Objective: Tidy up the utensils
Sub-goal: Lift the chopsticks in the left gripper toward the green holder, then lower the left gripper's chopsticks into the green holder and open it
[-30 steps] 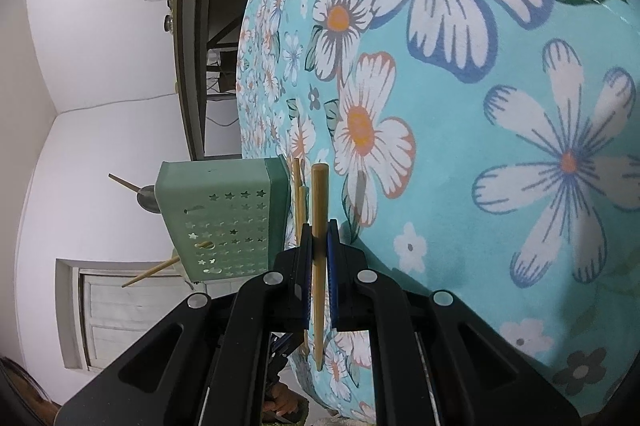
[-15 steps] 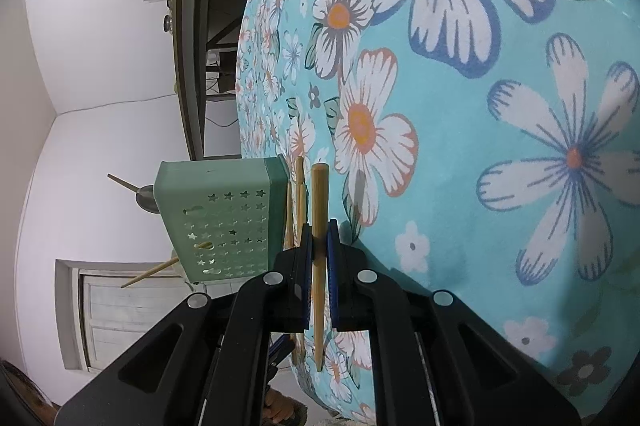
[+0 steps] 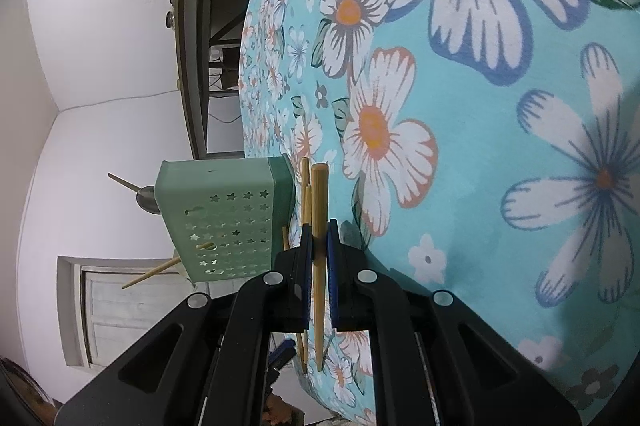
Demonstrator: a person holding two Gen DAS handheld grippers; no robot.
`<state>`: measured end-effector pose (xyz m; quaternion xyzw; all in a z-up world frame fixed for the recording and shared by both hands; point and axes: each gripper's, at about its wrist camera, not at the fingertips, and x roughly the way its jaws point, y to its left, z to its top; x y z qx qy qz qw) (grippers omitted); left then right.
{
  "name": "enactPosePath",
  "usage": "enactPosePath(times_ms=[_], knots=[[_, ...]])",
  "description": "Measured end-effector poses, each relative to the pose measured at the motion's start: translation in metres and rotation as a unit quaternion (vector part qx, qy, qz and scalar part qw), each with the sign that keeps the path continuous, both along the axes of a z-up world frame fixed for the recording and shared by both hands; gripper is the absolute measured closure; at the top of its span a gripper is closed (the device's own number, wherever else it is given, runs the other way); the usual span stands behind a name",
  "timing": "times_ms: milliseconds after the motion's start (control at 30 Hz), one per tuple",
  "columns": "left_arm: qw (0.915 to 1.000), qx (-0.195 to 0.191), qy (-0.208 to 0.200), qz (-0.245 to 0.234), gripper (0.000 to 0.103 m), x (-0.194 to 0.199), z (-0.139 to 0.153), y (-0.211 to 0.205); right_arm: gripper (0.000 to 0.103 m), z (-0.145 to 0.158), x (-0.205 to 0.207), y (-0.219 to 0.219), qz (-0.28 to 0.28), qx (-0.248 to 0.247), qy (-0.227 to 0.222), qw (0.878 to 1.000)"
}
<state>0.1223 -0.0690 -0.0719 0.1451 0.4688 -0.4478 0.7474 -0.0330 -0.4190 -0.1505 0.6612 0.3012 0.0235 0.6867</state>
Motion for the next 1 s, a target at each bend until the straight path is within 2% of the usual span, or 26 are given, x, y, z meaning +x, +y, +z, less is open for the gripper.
enactPosePath(times_ms=[200,300,467,733,833,1000], knots=[[0.9987,0.0,-0.04,-0.031,0.085,0.011,0.001,-0.047,0.096,0.0,0.0,-0.002,0.001,0.001,-0.002,1.0],[0.9979,0.012,-0.054,-0.034,0.085,0.021,-0.005,-0.07,0.096,-0.001,0.0,-0.002,0.001,0.002,-0.002,1.0],[0.9969,0.025,-0.063,-0.039,0.085,0.032,-0.013,-0.098,0.096,-0.002,0.001,-0.003,0.0,0.004,-0.003,1.0],[0.996,0.024,-0.081,-0.032,0.086,0.036,-0.016,-0.115,0.096,-0.003,0.003,-0.005,0.003,0.004,-0.005,1.0],[0.9954,0.021,-0.09,-0.028,0.096,0.032,-0.016,-0.118,0.096,-0.003,0.002,-0.005,0.003,0.005,-0.006,1.0],[0.9951,0.006,-0.095,-0.026,0.098,0.025,-0.001,-0.112,0.096,-0.002,0.001,-0.005,0.002,0.004,-0.008,1.0]])
